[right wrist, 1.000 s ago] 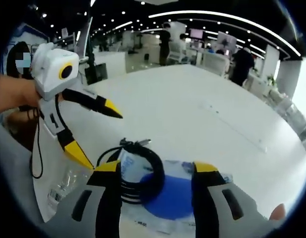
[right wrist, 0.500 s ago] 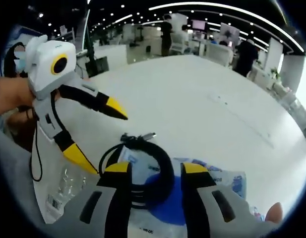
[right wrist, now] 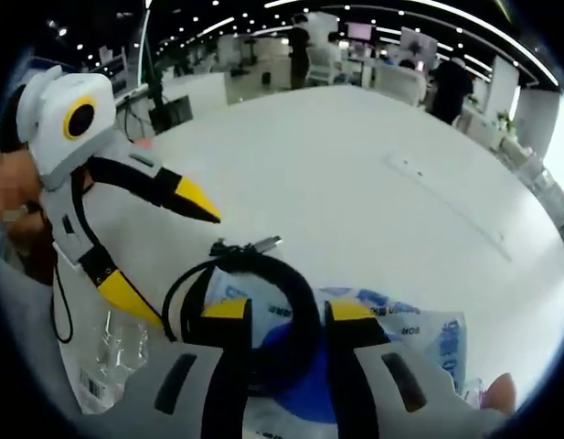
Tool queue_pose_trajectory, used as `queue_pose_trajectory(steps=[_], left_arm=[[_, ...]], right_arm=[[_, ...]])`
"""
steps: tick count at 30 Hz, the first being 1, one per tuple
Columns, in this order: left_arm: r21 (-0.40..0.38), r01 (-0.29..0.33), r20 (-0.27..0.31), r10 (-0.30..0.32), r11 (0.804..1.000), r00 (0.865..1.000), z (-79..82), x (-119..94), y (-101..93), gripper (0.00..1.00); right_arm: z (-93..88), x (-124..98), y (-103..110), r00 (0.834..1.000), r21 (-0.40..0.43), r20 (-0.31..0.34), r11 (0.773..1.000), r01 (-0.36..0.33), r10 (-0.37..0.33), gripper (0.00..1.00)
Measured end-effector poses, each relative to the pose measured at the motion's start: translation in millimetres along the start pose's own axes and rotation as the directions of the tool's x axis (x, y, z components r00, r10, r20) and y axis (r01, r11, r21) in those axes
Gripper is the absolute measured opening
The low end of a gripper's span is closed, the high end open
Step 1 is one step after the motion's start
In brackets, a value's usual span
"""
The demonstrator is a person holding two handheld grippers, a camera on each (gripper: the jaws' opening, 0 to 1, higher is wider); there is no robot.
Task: Arrange the tabletop items into an orderly group along one side of the table until the central work area is clear of visible clutter.
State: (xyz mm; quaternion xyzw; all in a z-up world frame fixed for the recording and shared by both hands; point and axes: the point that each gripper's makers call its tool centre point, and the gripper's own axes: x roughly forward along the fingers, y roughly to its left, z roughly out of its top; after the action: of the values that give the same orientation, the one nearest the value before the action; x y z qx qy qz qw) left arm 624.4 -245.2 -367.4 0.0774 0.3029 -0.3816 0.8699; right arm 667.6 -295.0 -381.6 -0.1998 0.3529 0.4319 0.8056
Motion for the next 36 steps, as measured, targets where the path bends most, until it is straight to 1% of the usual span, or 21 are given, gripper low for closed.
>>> queue_pose_trajectory(steps=[3,6,11,16,22,31,36], left_arm=[[-0.002,-0.002,0.005,0.002,1.000,1.000,-0.2,0.9,0.9,0.57],[-0.003,-0.002,0.004,0.002,1.000,1.000,-1.5,1.7,1.3,0.57],[-0.003,-0.002,0.002,0.002,1.000,1.000,-2.6,3.1,0.8,0.56],[-0.003,-0.001,0.001,0.001,1.000,1.000,-3.2,5.5,0.3,0.56],[0.000,-0.001,-0.005,0.001,1.000,1.000,-4.2,6.1,0.8,0.57],[-0.009,-0.011,-0.007,0.011,1.000,1.000,-6.4,4.7,4.0,0.57],[-0.036,-0.013,-0.012,0.013,0.999,1.000,-10.2,4.4,6.3,0.57]], right_arm=[[-4.3,2.9,0.2,1.000,0.000,-0.021,1.000,0.006,-0.006,0.27],[-4.5,3.6,-0.7,1.000,-0.007,-0.024,1.000,0.014,-0.014,0.26],[-5.7,3.9,-4.3,0.999,-0.040,-0.033,0.998,0.037,-0.038,0.21],[-5.8,5.2,-5.9,0.998,-0.061,-0.037,0.997,0.050,-0.052,0.19],[-4.0,5.1,-9.4,0.997,-0.067,-0.031,0.995,0.069,-0.071,0.12],[-2.0,0.7,-12.0,0.997,-0.015,-0.008,0.997,0.075,-0.075,0.09],[0.4,-2.4,-12.5,0.997,0.040,0.037,0.997,0.059,-0.061,0.09]])
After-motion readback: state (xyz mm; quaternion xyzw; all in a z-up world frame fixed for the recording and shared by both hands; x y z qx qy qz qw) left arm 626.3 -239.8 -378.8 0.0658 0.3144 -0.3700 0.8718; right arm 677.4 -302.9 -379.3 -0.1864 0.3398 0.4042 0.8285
